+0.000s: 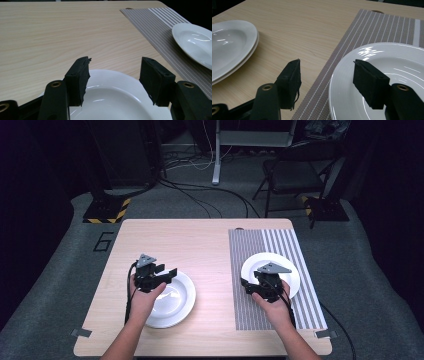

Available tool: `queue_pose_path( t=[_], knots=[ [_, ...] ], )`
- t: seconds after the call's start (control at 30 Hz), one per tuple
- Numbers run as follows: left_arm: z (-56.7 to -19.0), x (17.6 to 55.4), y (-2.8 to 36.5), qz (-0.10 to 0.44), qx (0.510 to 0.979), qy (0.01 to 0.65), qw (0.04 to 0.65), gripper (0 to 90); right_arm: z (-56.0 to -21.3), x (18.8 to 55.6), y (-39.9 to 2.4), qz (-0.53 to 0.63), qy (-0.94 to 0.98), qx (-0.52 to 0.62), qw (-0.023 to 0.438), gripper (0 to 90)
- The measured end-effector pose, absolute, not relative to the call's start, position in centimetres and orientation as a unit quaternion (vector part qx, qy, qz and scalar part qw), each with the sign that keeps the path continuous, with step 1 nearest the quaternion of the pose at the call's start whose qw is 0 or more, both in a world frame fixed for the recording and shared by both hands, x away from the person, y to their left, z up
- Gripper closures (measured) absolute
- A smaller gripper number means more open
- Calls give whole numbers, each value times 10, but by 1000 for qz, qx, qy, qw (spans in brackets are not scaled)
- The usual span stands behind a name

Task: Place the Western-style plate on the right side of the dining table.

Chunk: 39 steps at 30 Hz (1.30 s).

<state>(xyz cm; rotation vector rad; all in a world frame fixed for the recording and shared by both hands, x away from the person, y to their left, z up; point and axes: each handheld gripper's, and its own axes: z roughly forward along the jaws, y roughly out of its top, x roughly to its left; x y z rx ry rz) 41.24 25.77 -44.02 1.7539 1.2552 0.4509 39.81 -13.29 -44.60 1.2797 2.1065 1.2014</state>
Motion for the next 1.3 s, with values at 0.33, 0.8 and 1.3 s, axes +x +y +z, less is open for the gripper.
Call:
queue_pose_path(
  t=[0.33,0.8,1.3],
  knots=[
    [-444,391,301,204,687,542,439,398,-447,391,-119,441,768,430,178,372],
    [-468,368,349,213,668,563,438,393,-469,382,-102,446,781,415,136,370],
    [-486,364,369,236,671,562,423,393,-493,373,-87,440,804,376,141,372]
  ],
)
